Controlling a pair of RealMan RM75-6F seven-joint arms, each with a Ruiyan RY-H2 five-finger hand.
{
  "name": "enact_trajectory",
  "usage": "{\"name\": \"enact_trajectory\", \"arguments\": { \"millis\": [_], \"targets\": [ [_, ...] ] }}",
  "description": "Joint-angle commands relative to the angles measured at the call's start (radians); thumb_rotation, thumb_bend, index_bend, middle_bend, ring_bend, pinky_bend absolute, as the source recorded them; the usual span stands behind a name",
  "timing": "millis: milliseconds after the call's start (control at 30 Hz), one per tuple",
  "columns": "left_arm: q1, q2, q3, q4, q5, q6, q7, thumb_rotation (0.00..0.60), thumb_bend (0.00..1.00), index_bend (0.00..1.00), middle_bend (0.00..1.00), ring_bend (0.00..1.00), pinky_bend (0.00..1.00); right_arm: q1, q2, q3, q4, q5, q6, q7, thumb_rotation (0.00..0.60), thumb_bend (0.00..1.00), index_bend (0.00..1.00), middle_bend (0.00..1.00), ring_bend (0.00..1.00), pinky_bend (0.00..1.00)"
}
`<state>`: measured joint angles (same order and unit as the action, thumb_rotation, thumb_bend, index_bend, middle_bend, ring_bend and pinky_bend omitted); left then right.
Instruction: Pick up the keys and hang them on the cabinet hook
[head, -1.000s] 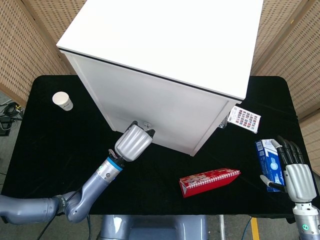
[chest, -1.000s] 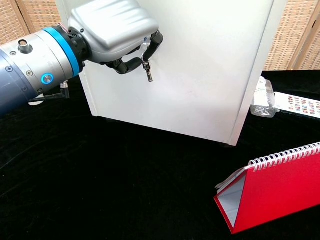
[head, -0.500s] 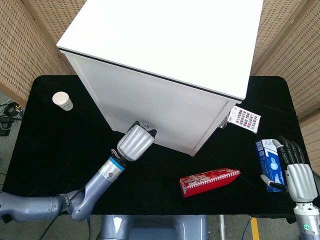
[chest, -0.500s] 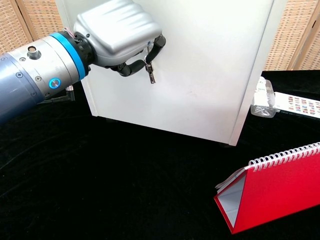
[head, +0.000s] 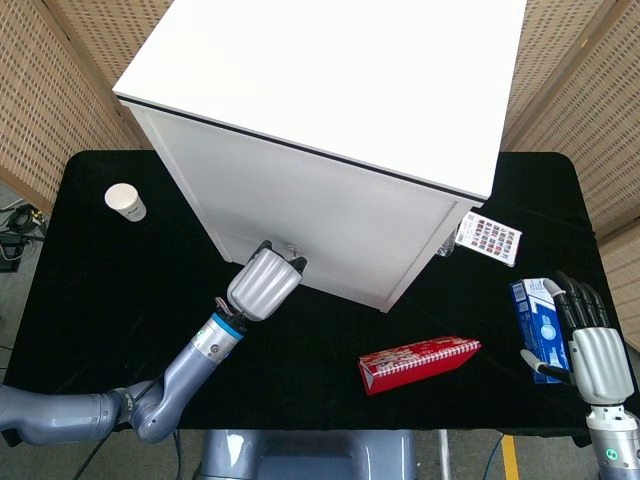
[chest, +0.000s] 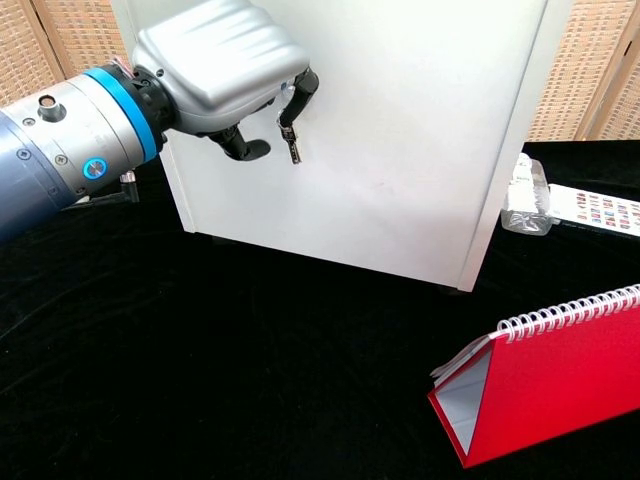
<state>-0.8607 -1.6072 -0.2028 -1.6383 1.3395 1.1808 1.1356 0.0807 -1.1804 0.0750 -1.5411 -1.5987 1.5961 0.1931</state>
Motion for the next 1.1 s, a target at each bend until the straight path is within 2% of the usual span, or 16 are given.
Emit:
{"name": "enact_trajectory", "arguments": {
  "millis": [33, 300, 1100],
  "targets": [
    [0.005, -0.002, -0.005, 0.003, 0.005, 0.023, -0.001, 0.6, 0.16, 0.43, 0.93, 0.91, 0.79, 0.0, -0.001, -0.001, -0.001, -0.002, 0.0, -0.004, 0.6, 0.1, 0.09, 0.0, 0.0, 0.0],
    [0.01, 0.006, -0.006, -0.002, -0.011, 0.034, 0.012, 0.6, 0.17, 0.44, 0.93, 0.91, 0.79, -0.001, -0.002, -0.001, 0.0, -0.003, 0.003, -0.001, 0.6, 0.1, 0.09, 0.0, 0.0, 0.0],
    [0.015, 0.003, 0.013, 0.01, 0.038, 0.054, -0.042, 0.6, 0.17, 0.42, 0.93, 0.91, 0.79, -0.001, -0.003, -0.001, -0.001, -0.005, 0.004, -0.003, 0.6, 0.1, 0.09, 0.0, 0.0, 0.0]
  ]
}}
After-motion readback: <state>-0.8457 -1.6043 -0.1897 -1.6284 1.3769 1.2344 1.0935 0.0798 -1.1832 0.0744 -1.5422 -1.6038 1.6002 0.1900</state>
